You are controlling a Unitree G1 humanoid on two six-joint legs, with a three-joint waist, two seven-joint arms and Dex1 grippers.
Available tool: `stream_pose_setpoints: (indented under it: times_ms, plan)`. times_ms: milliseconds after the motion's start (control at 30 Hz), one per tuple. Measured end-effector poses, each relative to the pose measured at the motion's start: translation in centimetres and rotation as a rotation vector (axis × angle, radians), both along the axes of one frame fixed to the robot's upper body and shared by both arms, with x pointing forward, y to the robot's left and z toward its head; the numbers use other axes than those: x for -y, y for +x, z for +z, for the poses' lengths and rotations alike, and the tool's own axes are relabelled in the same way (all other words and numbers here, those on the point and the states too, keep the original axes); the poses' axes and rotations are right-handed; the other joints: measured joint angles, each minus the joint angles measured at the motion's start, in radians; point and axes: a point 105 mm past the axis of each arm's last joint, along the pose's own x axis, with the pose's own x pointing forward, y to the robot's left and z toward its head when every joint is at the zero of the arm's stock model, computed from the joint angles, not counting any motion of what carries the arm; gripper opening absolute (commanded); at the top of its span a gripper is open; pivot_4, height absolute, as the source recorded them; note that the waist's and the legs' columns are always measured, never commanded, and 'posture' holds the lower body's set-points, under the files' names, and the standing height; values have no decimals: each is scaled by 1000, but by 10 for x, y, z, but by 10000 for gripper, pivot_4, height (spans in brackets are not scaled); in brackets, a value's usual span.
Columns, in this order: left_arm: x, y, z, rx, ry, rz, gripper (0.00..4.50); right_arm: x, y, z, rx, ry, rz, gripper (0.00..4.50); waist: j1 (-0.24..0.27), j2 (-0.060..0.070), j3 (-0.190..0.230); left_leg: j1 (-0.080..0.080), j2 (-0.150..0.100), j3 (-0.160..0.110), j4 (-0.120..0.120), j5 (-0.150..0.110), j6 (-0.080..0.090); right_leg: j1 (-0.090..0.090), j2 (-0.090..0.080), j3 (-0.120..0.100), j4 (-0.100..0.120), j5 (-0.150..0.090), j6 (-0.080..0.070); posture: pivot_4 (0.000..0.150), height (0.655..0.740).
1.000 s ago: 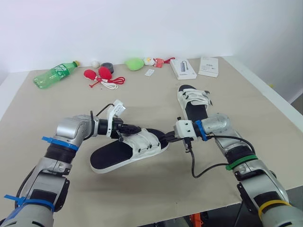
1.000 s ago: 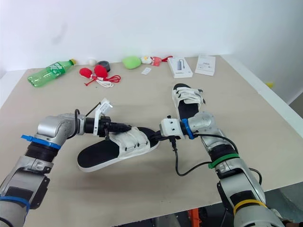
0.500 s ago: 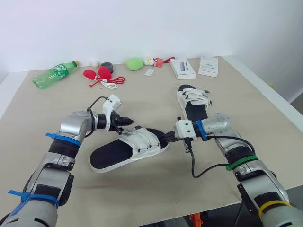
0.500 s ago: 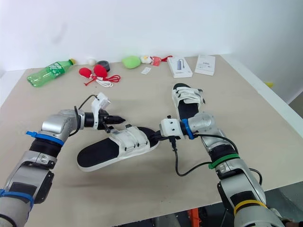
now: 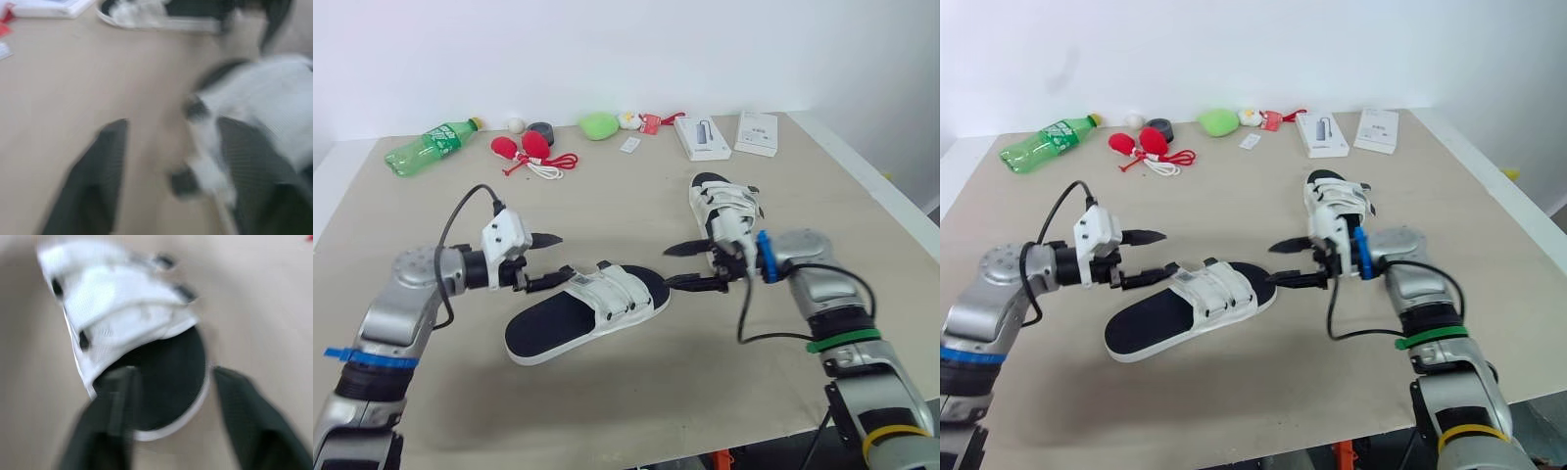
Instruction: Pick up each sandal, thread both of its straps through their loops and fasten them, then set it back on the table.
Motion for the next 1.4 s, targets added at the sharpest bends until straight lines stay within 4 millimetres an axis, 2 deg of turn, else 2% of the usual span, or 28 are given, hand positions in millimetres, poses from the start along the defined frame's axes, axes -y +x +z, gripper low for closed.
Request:
stream_pose_setpoints:
  times_ms: [33,100,167,267,433,733,1033,1167,1200,1233,1267,1300,1333,1400]
  plan:
    - [-1,-4,1,10,6,-8,45000,3,-3,7,-19,29,-1,44406,1,0,0,0,0,0,0,0,1,0,0,0,0,0,0,1500,7400]
    - [-6,-16,2,25,33,-28,45000,13,-10,20,-51,77,4,44406,2,0,0,1,0,1,0,-2,3,1,1,0,0,-1,0,1500,7400]
    - [-5,-22,0,38,52,-51,45000,13,-14,24,-61,95,20,44406,1,0,0,1,0,1,0,-2,3,0,1,0,0,-1,0,1500,7400]
    - [3,-34,-10,76,118,-125,45000,11,-23,26,-78,103,56,44406,0,0,0,2,0,1,1,-2,3,1,2,-1,0,-1,-1,1500,7400]
    - [14,-36,-19,124,165,-167,45000,9,-28,22,-63,100,72,44406,1,0,0,2,0,2,2,-2,3,1,2,0,0,0,0,1500,7400]
    - [24,-19,-37,141,185,-107,45000,5,-29,19,-55,109,66,44406,1,0,0,2,0,2,3,-2,3,1,3,0,0,0,0,1500,7400]
    - [36,3,-39,143,139,-66,45000,-1,-38,23,-48,118,103,44406,1,0,0,1,0,2,6,-2,4,2,3,1,0,1,1,1500,7400]
    - [40,4,-43,113,120,-71,34091,-2,-39,22,-42,118,98,45000,1,0,0,1,0,2,8,-3,5,3,3,1,1,1,1,1500,7400]
    - [41,3,-44,107,122,-76,29058,-1,-39,21,-41,118,96,45000,1,0,0,1,0,2,8,-3,5,3,3,1,1,1,1,1500,7400]
    - [42,3,-46,102,125,-81,26660,-1,-39,21,-32,116,97,45000,1,0,0,1,0,2,9,-3,5,3,3,1,1,2,1,1500,7400]
    - [42,3,-47,96,125,-75,19639,-2,-39,22,-8,115,102,45000,1,0,0,2,0,2,9,-3,5,3,3,1,2,2,1,1500,7400]
    - [41,4,-46,97,126,-69,14725,-2,-39,23,0,115,104,45000,1,0,0,2,0,2,10,-3,5,3,4,1,2,3,1,1500,7400]
    - [41,5,-46,97,126,-68,14725,-2,-39,23,2,114,104,45000,1,0,0,2,0,2,10,-3,5,3,4,1,2,3,1,1500,7400]
    - [40,8,-44,101,123,-44,7700,-2,-39,23,16,115,107,45000,1,0,0,2,0,2,10,-3,5,3,3,1,2,3,1,1500,7400]
